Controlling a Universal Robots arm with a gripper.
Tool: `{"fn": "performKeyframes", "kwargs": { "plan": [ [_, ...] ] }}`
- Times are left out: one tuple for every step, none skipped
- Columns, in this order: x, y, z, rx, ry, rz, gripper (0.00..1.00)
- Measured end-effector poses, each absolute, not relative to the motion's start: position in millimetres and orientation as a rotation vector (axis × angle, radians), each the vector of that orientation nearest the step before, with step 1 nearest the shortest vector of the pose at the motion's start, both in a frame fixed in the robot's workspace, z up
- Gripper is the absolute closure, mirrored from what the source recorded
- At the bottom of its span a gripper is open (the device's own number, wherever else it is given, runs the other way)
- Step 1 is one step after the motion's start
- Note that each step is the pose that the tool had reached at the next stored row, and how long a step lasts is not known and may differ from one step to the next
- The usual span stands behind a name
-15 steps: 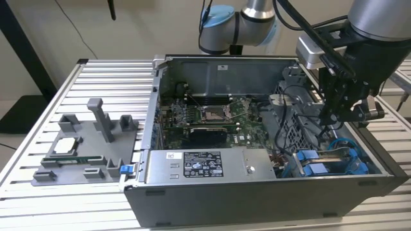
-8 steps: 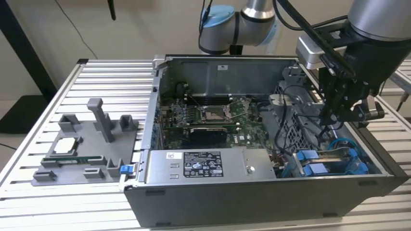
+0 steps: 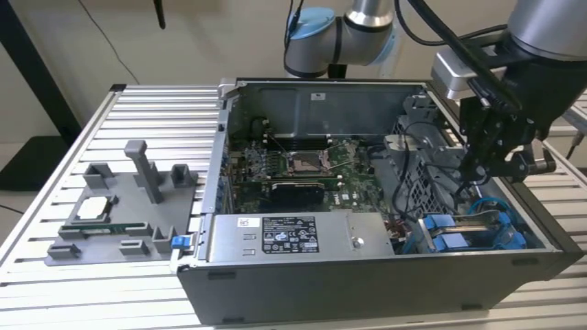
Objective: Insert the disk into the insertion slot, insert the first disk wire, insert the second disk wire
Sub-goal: 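Insert the first disk wire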
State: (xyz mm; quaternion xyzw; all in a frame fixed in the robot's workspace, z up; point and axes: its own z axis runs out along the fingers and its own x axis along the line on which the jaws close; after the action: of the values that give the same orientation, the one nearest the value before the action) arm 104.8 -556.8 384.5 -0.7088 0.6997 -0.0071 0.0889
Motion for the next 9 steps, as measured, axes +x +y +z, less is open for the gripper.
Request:
{"fn": "performKeyframes", "kwargs": {
  "plan": [
    [106.7, -557.8, 384.4, -2.113, 2.087, -0.015, 1.00],
    [108.4, -558.9, 384.3, -2.118, 2.092, -0.009, 1.00],
    [110.1, -560.4, 384.1, -2.121, 2.096, -0.002, 1.00],
    [111.3, -561.9, 383.9, -2.125, 2.100, 0.004, 1.00],
    [112.3, -563.5, 383.6, -2.127, 2.103, 0.009, 1.00],
    [113.1, -565.3, 383.4, -2.129, 2.106, 0.013, 1.00],
    [113.8, -566.8, 383.0, -2.131, 2.108, 0.017, 1.00],
    [114.4, -568.3, 382.5, -2.133, 2.109, 0.019, 1.00],
    [114.9, -569.6, 381.8, -2.134, 2.111, 0.021, 1.00]
  ]
}}
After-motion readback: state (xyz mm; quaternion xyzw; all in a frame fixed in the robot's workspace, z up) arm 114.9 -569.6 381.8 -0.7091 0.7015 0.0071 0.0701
